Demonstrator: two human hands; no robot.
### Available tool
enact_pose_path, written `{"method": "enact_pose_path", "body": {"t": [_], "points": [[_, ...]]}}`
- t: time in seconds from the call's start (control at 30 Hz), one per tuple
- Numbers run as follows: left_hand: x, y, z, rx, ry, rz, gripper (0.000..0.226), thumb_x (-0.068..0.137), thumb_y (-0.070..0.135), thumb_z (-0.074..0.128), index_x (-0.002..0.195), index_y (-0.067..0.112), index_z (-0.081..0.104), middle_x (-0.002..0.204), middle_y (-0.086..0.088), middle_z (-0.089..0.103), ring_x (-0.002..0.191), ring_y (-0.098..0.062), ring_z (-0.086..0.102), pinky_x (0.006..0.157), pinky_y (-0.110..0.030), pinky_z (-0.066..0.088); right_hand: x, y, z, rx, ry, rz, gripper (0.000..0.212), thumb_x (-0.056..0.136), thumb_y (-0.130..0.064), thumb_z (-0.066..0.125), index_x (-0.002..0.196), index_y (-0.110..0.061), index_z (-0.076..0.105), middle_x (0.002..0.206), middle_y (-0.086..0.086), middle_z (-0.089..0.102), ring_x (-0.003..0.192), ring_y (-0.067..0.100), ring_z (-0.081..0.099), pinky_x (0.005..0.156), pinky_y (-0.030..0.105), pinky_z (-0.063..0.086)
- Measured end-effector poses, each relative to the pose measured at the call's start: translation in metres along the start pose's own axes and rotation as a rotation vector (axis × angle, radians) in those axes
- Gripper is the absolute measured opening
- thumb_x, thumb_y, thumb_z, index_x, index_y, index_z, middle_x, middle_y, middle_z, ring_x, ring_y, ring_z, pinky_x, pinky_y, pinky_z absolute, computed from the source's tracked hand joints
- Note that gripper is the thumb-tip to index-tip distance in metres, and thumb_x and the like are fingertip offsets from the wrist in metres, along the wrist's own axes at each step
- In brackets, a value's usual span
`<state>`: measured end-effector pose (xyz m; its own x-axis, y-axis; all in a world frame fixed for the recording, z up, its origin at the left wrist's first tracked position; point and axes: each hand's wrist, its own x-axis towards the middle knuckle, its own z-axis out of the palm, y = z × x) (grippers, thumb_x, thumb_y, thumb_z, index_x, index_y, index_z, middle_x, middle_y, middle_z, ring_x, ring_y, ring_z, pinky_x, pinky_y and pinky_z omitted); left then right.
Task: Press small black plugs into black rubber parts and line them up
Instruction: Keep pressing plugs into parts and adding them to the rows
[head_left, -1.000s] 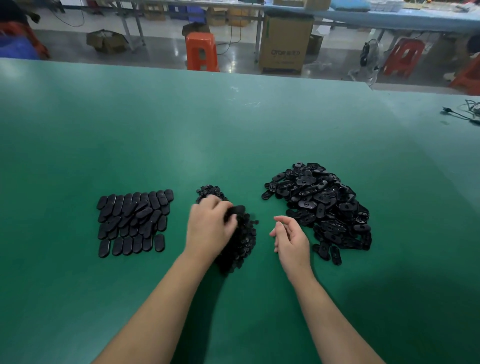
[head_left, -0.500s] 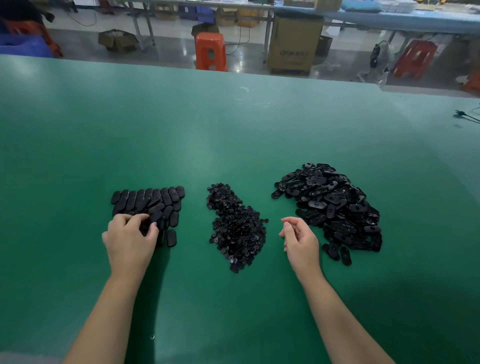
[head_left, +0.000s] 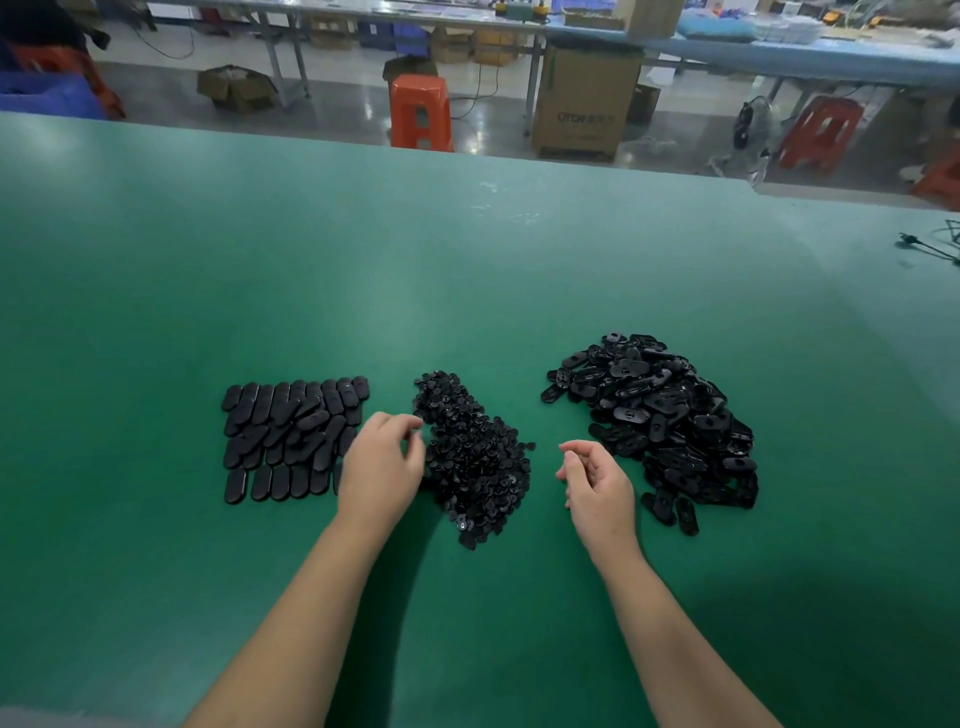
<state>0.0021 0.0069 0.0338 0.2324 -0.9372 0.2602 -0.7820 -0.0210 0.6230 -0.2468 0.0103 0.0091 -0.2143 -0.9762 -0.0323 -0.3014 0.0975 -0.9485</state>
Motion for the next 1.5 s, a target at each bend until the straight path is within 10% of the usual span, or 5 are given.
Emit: {"method": "enact_pose_path", "body": {"t": [1.03, 1.5], "points": [[0.009, -0.016, 0.034, 0.043, 0.021, -0.036, 0.012, 0.095, 0.014, 0.063, 0.1, 0.009, 0.072, 0.096, -0.001, 0.061, 0.083, -0.022, 0.059, 0.074, -0.037, 0.05, 0.013, -0.007, -0.01, 0.042, -0.087, 0.089, 0.019, 0.103, -0.014, 0.054, 0.097, -0.027, 0.067, 0.082, -0.004, 0.071, 0.06, 0.006, 0.056, 0.057, 0.024, 0.05], [0.01, -0.018, 0.032, 0.026, 0.007, -0.047, 0.023, 0.095, 0.012, 0.062, 0.115, 0.012, 0.072, 0.105, -0.002, 0.068, 0.089, -0.024, 0.064, 0.079, -0.041, 0.055, 0.072, -0.02, -0.068, -1.094, -0.082, -0.188, 0.031, 0.106, -0.027, 0.049, 0.135, -0.029, 0.06, 0.114, -0.002, 0.061, 0.087, 0.023, 0.066, 0.064, 0.029, 0.042]]}}
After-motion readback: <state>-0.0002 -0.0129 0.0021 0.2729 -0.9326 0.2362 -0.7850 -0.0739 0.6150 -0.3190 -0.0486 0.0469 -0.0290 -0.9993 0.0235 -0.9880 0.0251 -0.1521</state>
